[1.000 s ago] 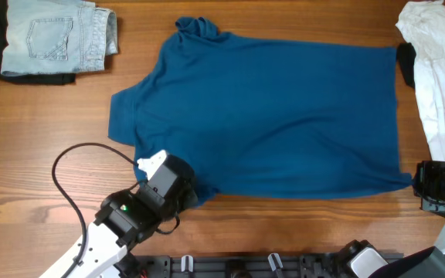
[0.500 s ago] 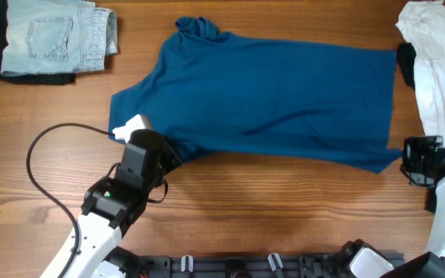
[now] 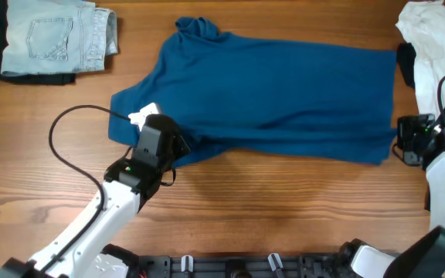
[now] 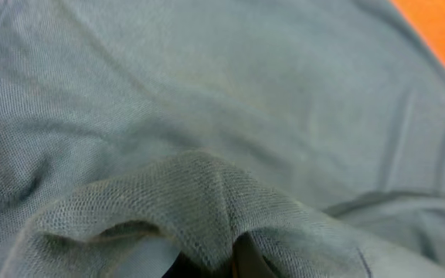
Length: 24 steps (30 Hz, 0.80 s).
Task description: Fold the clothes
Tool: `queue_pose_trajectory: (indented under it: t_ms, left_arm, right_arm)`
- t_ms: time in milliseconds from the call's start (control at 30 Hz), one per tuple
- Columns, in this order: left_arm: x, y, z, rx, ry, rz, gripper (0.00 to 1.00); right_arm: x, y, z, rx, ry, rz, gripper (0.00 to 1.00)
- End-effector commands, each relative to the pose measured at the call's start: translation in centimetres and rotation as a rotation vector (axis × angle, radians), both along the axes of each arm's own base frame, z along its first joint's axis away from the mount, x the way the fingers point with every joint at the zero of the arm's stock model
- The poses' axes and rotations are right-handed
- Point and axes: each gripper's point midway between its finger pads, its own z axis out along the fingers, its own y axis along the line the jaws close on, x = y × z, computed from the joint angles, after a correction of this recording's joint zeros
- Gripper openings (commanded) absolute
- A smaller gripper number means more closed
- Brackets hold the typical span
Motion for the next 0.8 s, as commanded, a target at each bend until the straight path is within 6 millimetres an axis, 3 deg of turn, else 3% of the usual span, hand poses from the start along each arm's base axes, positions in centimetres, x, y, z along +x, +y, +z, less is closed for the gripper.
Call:
queue_pose_trajectory:
  t_ms: [0, 133, 367, 567, 767]
  left_arm:
    - [0.3, 0.9, -0.8, 0.049, 0.0, 0.012, 0.04]
    - [0.6, 1.0, -0.6, 0.06, -0.014, 0.018, 0.04]
    - [1.3, 1.0, -0.1, 0.086, -0.054, -0.006, 0.05]
    - [1.7, 1.4, -0.8, 0.112, -0.052, 0.015, 0.11]
    - [3.5, 0.6, -1.5, 0.129, -0.1, -0.018, 0.15]
  right_arm:
    - [2.6, -1.2, 1.0, -0.035, -0.091, -0.003, 0.04]
    - [4.2, -0.8, 0.7, -0.019, -0.132, 0.032, 0.04]
    - [6.1, 1.8, -2.8, 0.02, -0.084, 0.111, 0.04]
    - [7.0, 1.7, -3.4, 0.009, -0.098, 0.119, 0.04]
    - [6.8, 1.2, -3.5, -0.012, -0.084, 0.1, 0.04]
